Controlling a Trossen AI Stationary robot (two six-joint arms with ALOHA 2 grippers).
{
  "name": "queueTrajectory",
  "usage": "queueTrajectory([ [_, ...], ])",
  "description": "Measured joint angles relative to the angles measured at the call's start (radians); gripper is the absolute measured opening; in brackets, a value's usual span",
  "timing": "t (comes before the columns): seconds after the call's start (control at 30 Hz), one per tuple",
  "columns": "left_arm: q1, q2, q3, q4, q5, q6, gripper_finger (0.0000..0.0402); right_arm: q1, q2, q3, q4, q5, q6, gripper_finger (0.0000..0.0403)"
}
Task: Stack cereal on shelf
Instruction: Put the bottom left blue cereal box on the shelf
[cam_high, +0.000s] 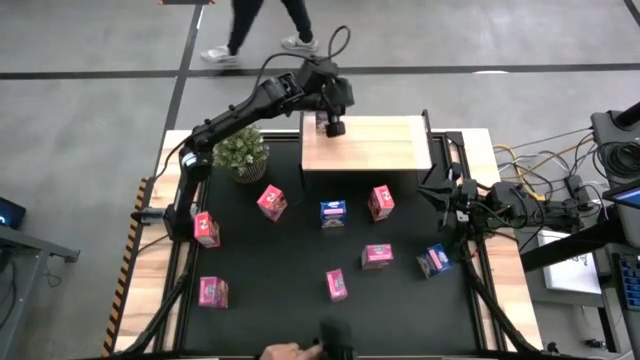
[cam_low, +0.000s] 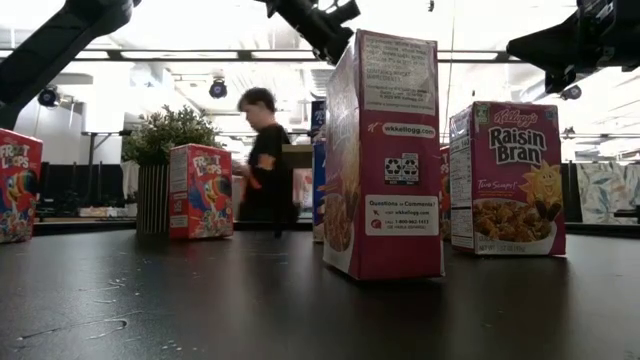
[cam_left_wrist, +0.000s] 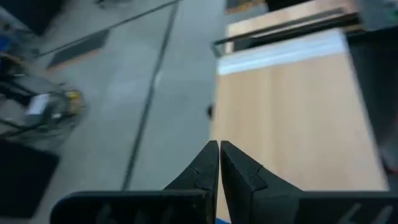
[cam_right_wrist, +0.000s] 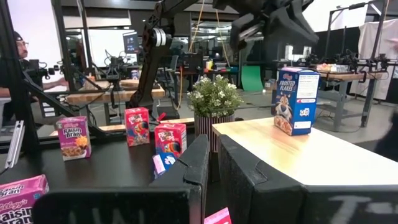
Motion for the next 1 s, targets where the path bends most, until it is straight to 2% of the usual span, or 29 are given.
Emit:
queueTrajectory([
  [0.57,0.044,0.006,-0.086,-0.004,0.001,0.016,0.0,0.0,0.0,0.0,0.0,0.0,-0.001,0.0028],
  [0.8,0.049,0.006,-0.087,-0.01,-0.14,0.013,0.0,0.0,0.0,0.0,-0.001,0.0,-0.002,0.0028],
  [1.0,0.05,0.006,-0.088,-0.022,-0.149,0.001,0.0,0.0,0.0,0.0,-0.001,0.0,-0.001,0.0028],
])
